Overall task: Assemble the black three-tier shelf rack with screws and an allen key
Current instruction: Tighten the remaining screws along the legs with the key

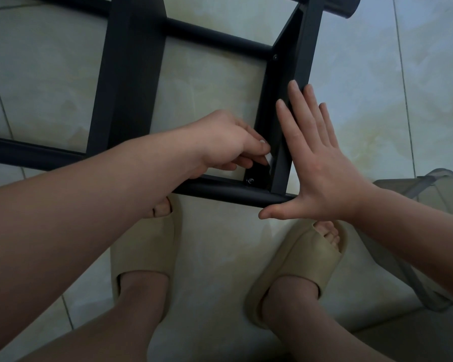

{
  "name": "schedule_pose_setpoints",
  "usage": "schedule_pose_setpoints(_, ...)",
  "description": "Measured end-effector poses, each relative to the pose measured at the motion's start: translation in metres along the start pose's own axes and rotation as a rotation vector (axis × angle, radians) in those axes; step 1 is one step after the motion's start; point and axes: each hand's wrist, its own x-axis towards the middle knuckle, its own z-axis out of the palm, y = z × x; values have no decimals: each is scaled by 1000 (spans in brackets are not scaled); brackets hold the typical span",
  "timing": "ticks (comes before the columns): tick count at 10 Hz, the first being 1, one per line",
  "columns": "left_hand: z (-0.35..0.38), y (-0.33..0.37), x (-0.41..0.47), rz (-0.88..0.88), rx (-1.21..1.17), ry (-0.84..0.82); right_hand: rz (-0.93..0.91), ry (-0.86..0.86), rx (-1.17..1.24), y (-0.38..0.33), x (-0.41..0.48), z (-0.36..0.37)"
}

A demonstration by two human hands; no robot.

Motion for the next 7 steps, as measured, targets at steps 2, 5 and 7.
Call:
schedule_pose_setpoints(2,-3,2,0,-3,-10,-11,-3,1,-2,1,0,1)
schedule_pose_setpoints(5,-1,4,-2,-5,9,-47,-9,9,-3,1,0,2)
schedule_pose_setpoints(7,2,2,-2,-5,-26,-41,-6,10,1,1,0,1)
